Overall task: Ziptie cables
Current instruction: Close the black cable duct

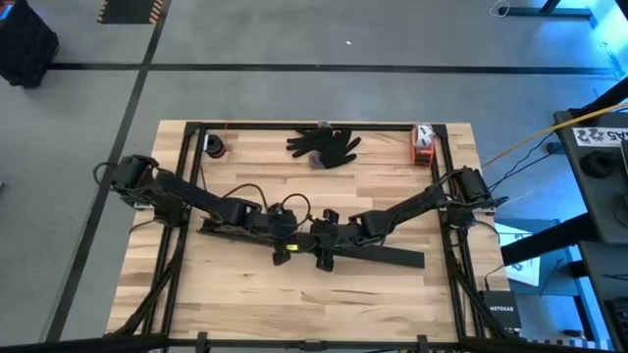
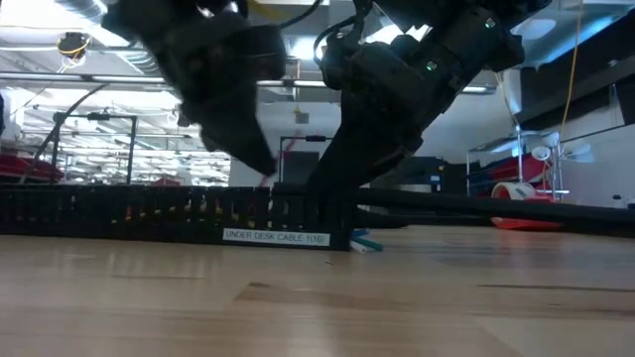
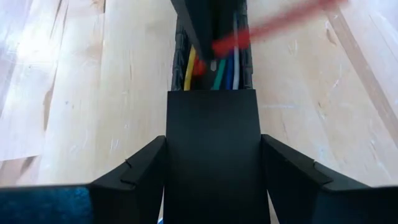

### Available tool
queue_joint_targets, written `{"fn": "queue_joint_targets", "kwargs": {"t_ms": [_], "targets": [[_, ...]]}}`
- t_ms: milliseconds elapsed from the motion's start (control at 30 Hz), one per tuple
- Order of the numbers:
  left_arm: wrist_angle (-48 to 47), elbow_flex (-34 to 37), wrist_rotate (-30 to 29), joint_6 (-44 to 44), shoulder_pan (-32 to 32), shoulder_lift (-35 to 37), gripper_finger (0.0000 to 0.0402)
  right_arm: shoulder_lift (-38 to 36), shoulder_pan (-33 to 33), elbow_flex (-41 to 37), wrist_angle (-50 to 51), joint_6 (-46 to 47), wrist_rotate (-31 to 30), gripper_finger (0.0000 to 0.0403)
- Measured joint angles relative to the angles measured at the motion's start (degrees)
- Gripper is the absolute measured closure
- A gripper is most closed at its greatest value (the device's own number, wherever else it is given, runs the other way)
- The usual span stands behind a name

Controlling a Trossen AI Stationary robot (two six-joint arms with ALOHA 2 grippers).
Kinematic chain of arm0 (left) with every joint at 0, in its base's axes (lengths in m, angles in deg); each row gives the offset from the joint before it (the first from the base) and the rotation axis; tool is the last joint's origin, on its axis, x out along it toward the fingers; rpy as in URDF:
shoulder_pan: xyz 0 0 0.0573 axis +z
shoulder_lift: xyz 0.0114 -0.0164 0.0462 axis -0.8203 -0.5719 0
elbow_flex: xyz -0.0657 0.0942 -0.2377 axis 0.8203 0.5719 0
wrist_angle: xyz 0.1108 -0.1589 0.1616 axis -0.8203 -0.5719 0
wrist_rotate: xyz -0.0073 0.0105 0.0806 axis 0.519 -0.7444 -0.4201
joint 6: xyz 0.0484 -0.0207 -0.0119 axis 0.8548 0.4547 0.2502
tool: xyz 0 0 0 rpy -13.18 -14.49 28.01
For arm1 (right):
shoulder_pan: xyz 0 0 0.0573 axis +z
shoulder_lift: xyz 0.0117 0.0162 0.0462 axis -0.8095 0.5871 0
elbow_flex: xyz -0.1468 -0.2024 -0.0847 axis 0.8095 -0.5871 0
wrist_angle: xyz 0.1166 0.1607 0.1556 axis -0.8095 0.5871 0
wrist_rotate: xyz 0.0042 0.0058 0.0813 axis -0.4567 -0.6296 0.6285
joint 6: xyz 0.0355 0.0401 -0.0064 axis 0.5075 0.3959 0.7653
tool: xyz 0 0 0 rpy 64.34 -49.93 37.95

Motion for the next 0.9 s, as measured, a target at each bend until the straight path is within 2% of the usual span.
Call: {"fn": "queue_joint_targets", "kwargs": {"t_ms": [200, 433, 667, 900], "targets": [[-9.81, -0.37, 5.41, 0.96, -0.14, 0.54, 0.0399, 0.02, 0.02, 0.0, -0.31, -0.25, -0.27, 0.0184], [-8.85, -0.4, 9.88, 6.09, 0.68, -1.09, 0.04, 0.02, 0.04, 0.02, -0.51, -0.43, -0.6, 0.0184], [-10.42, -0.01, 7.06, 16.17, 1.24, -2.78, 0.0401, 0.02, 0.07, 0.0, -0.46, -0.42, -0.68, 0.0184], [-13.33, -0.16, 11.05, 25.19, 1.77, -3.92, 0.0401, 0.02, 0.07, 0.0, -0.48, 0.0, -0.75, 0.0184]]}}
